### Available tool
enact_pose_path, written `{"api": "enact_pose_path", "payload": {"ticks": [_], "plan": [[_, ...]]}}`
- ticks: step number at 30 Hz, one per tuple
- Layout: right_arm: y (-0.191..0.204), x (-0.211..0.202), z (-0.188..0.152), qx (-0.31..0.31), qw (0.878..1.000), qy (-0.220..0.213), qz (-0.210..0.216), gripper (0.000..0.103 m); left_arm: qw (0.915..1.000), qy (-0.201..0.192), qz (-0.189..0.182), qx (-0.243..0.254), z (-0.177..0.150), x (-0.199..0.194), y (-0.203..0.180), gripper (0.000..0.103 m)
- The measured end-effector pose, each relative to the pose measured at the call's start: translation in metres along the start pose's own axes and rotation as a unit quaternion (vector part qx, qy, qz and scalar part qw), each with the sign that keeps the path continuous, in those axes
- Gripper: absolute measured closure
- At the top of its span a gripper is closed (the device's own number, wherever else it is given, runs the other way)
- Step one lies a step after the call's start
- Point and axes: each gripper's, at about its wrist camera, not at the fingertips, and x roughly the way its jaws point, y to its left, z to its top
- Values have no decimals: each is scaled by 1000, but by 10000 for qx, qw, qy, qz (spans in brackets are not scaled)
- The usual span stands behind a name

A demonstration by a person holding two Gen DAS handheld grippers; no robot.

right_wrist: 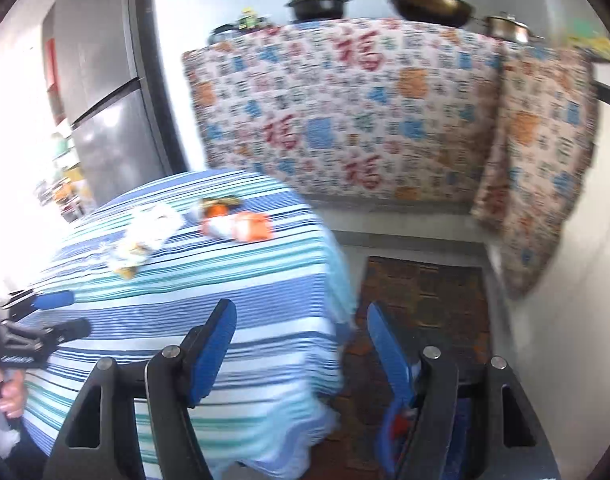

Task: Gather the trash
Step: 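Move both open tools back over the table, then grasp the white printed chip bag with the left tool and lift it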

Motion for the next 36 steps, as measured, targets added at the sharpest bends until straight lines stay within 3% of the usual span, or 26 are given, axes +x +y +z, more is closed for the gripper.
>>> {"api": "enact_pose_path", "payload": {"ticks": [6,10,16,32,36], "plan": [[81,54,-10,-524,9960,599,407,33,9994,222,219,-123,-4,36,48,20],[107,83,-16,-783,9928,867,249,33,9993,256,267,89,1,49,56,15],[112,107,-22,-810,9906,1097,85,32,9987,395,218,223,14,67,64,1],[105,113,-19,-843,9909,1041,108,27,9984,364,414,113,66,115,46,0],[104,113,-18,-880,9903,1064,151,26,9992,148,352,117,64,107,49,27]]}}
